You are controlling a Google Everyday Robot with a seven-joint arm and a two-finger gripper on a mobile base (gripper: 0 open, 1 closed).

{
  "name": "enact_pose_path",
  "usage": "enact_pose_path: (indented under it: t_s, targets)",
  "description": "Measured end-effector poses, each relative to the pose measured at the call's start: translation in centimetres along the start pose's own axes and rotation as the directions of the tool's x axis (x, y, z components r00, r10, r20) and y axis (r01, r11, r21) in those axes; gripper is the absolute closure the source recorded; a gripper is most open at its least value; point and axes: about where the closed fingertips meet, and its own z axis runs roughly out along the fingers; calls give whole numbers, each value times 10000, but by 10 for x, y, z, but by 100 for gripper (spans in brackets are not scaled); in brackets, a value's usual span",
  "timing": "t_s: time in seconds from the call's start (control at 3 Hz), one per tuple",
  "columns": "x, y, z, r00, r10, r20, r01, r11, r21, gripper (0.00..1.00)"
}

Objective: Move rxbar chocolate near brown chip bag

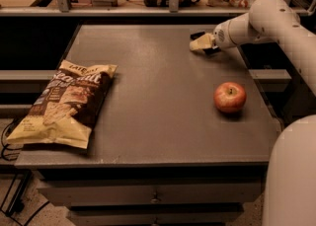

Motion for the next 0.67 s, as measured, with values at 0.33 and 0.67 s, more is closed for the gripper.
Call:
enact_pose_path:
  t_s: [0.33,0.67]
  targets:
    - [0,0,0,10000,2,2,-2,10000,2,0]
    - [0,1,-1,9999,83,120,-85,9999,117,0]
